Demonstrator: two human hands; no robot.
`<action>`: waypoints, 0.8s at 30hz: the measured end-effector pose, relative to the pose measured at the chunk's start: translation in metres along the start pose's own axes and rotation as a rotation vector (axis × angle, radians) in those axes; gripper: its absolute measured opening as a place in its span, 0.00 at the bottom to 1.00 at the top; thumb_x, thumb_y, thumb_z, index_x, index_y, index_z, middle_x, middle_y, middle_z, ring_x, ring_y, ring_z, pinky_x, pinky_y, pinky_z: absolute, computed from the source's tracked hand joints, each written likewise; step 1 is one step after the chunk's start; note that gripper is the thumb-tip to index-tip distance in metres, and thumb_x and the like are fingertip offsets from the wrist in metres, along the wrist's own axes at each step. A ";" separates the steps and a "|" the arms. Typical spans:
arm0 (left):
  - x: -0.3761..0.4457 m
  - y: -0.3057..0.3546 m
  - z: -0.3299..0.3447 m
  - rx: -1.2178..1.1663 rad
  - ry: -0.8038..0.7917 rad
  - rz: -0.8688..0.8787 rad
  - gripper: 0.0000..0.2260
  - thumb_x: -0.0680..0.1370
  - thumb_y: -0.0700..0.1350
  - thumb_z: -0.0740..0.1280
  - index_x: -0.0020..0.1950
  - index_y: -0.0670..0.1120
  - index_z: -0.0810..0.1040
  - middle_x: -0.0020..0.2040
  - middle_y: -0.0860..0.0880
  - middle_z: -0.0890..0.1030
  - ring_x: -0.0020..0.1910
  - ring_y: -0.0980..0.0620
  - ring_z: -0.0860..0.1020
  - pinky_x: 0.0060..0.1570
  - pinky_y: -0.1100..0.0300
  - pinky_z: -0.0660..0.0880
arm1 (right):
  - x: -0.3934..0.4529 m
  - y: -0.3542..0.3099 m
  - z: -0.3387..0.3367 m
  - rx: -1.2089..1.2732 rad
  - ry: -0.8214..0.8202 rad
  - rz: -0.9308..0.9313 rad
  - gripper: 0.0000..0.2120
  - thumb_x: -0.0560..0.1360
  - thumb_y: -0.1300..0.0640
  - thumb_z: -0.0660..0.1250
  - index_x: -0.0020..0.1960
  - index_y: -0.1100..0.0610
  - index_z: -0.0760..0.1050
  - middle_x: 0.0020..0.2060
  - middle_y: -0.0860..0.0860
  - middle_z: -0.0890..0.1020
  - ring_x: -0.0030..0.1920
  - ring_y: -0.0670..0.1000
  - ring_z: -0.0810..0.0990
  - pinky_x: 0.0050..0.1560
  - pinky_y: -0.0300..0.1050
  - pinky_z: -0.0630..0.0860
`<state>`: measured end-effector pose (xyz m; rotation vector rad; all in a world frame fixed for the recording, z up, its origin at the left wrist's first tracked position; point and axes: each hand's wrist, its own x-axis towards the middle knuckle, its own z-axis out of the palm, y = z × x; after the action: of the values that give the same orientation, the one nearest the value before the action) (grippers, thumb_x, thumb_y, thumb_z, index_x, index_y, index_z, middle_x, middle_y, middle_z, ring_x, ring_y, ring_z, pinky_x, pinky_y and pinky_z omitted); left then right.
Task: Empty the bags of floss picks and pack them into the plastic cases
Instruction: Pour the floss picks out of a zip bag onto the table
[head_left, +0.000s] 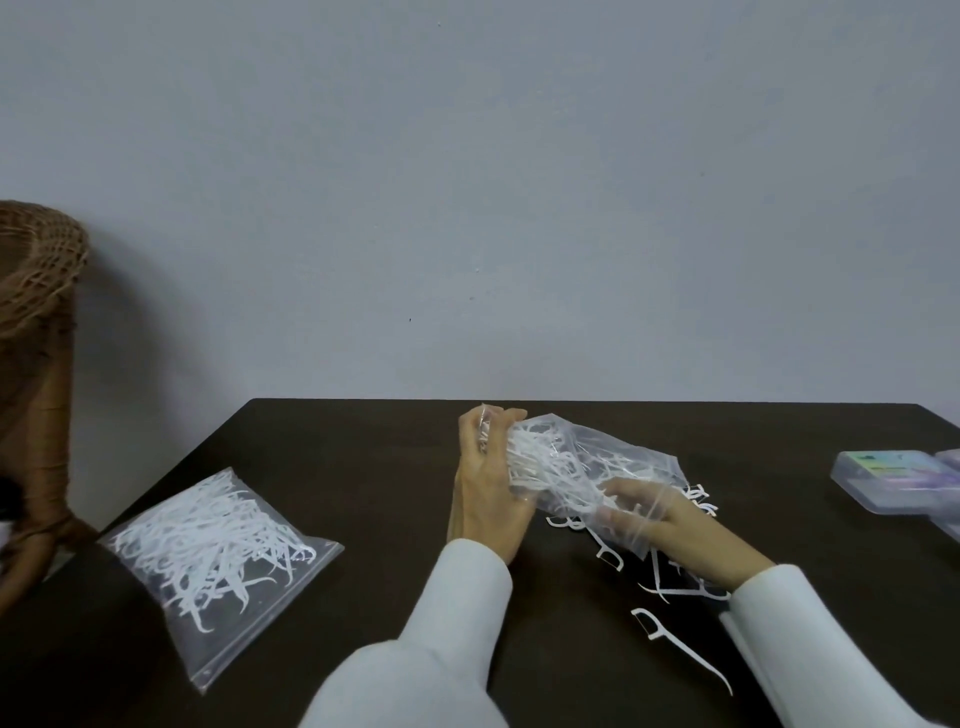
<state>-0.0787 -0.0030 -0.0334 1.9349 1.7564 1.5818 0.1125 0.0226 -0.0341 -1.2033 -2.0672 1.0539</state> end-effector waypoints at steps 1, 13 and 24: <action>0.000 -0.001 0.000 0.008 0.001 0.006 0.28 0.67 0.33 0.73 0.64 0.52 0.70 0.62 0.56 0.59 0.48 0.56 0.73 0.47 0.64 0.77 | 0.000 0.000 0.000 -0.011 0.005 -0.015 0.09 0.71 0.44 0.66 0.49 0.46 0.75 0.42 0.41 0.76 0.43 0.40 0.75 0.48 0.38 0.71; 0.008 -0.012 -0.009 0.092 0.080 -0.032 0.24 0.72 0.38 0.72 0.66 0.47 0.70 0.65 0.49 0.63 0.46 0.58 0.72 0.47 0.70 0.68 | -0.005 -0.007 -0.011 -0.023 0.174 -0.156 0.06 0.74 0.52 0.65 0.41 0.51 0.78 0.40 0.47 0.81 0.39 0.40 0.78 0.42 0.33 0.73; 0.010 -0.019 -0.014 0.101 0.171 -0.105 0.24 0.71 0.35 0.71 0.65 0.47 0.70 0.64 0.49 0.63 0.48 0.52 0.75 0.48 0.65 0.70 | -0.005 -0.005 -0.015 -0.061 0.409 -0.211 0.09 0.78 0.53 0.57 0.43 0.53 0.73 0.40 0.50 0.76 0.39 0.40 0.74 0.40 0.29 0.69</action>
<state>-0.1041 0.0036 -0.0330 1.7607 2.0045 1.6979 0.1237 0.0219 -0.0213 -1.0939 -1.8620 0.5937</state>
